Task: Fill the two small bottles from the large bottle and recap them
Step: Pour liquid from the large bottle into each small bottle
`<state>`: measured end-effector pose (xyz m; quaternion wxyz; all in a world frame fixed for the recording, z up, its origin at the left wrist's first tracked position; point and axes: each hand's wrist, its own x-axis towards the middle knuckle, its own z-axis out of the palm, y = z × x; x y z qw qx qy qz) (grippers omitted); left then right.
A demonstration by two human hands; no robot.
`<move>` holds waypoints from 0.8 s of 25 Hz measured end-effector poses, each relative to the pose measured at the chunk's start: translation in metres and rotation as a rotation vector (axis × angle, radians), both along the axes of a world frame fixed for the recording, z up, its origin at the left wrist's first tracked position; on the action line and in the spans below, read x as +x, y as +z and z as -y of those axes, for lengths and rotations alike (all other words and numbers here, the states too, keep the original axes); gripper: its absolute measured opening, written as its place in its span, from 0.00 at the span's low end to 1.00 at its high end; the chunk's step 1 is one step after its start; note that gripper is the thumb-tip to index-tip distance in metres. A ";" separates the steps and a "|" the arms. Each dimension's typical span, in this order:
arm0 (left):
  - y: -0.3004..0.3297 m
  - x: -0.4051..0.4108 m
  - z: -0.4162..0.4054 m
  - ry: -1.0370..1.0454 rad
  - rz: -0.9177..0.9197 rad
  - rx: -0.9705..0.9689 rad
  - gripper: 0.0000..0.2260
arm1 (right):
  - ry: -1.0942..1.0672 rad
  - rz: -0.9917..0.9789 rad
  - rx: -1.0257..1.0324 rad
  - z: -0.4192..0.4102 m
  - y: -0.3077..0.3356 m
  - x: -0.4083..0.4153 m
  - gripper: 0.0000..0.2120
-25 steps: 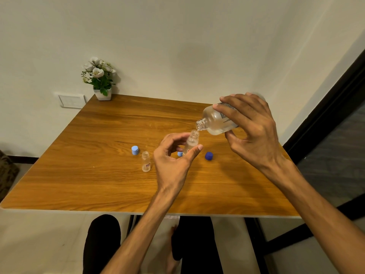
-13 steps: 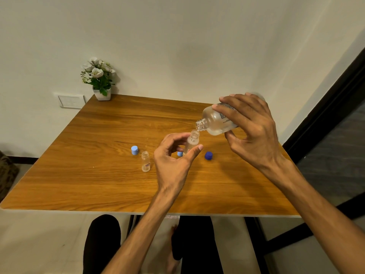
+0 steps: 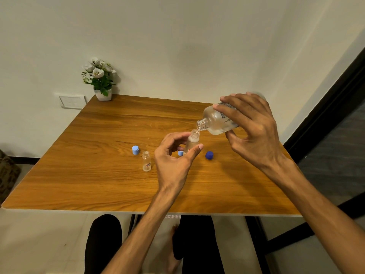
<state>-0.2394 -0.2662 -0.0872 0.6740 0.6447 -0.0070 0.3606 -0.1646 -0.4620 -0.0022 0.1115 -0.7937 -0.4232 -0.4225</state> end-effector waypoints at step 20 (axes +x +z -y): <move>-0.067 0.056 0.025 -0.063 -0.402 0.020 0.19 | -0.178 -0.698 0.685 0.010 -0.126 -0.026 0.40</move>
